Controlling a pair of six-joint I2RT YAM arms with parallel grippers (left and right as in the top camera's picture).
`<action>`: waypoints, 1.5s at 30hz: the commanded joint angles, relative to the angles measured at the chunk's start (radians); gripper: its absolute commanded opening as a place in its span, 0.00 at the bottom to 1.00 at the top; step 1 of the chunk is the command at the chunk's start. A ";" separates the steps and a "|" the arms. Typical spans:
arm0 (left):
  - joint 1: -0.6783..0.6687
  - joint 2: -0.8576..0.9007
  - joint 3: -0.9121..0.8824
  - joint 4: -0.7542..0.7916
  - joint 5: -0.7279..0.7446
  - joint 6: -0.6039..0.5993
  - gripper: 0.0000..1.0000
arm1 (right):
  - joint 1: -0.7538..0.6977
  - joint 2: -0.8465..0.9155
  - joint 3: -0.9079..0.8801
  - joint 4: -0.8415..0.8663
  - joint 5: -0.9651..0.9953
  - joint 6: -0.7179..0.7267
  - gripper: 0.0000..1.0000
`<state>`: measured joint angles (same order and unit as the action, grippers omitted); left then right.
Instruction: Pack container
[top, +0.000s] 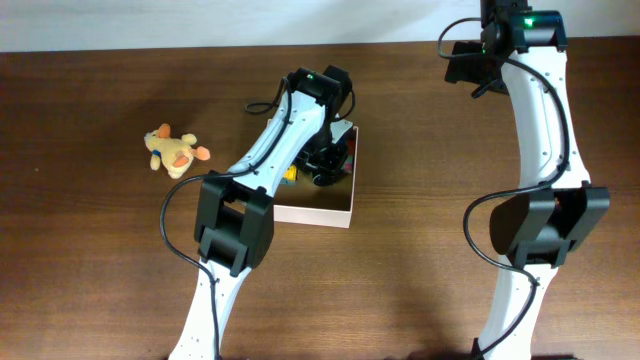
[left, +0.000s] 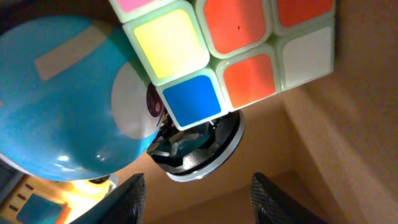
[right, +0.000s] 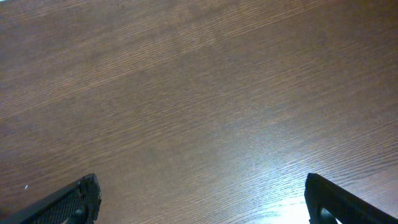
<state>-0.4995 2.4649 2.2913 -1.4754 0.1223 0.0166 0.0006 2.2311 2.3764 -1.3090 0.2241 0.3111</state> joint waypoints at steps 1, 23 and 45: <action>-0.005 -0.010 0.005 0.004 -0.015 -0.056 0.56 | -0.002 0.003 -0.004 0.000 0.016 0.005 0.99; -0.103 -0.010 0.005 0.001 -0.102 -0.238 0.52 | -0.002 0.003 -0.004 0.000 0.016 0.005 0.99; -0.103 -0.006 0.000 0.055 -0.145 -0.270 0.41 | -0.002 0.003 -0.004 0.000 0.016 0.005 0.99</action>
<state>-0.5945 2.4649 2.2921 -1.4258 -0.0116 -0.2447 0.0006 2.2311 2.3764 -1.3090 0.2241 0.3103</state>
